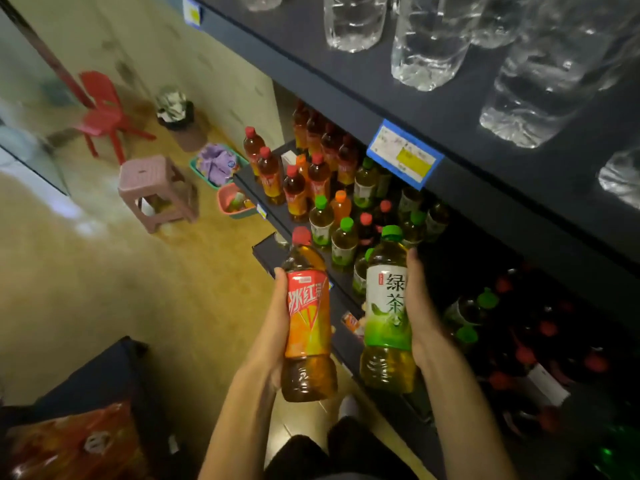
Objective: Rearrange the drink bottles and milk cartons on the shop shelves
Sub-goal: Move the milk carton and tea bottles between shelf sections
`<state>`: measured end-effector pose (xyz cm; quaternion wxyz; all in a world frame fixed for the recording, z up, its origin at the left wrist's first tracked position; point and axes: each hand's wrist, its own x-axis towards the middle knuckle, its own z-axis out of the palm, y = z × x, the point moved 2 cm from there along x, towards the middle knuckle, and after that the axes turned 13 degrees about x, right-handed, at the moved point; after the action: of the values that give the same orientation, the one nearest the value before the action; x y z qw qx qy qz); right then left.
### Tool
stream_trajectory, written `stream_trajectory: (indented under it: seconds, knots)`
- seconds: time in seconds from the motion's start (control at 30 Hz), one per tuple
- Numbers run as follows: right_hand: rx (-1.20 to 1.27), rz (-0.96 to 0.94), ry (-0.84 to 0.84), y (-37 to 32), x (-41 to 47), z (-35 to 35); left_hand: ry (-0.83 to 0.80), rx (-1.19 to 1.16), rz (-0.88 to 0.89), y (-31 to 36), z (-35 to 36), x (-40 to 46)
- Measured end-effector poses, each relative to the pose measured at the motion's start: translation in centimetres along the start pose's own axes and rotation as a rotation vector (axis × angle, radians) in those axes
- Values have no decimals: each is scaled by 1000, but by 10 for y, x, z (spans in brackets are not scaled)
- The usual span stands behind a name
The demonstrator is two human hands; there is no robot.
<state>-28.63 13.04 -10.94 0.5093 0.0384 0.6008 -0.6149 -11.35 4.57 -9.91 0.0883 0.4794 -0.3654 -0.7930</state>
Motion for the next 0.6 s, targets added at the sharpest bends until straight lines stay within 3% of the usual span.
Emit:
stream_trajectory:
  seconds: [0.27, 0.37, 0.6]
  knots:
    - [124, 42, 73, -26, 51, 42, 1, 20, -38, 49, -27, 47]
    - [162, 83, 228, -23, 76, 58, -28, 65, -45, 69, -40, 70]
    - [291, -83, 309, -41, 113, 108, -168, 243, -23, 144, -77, 139]
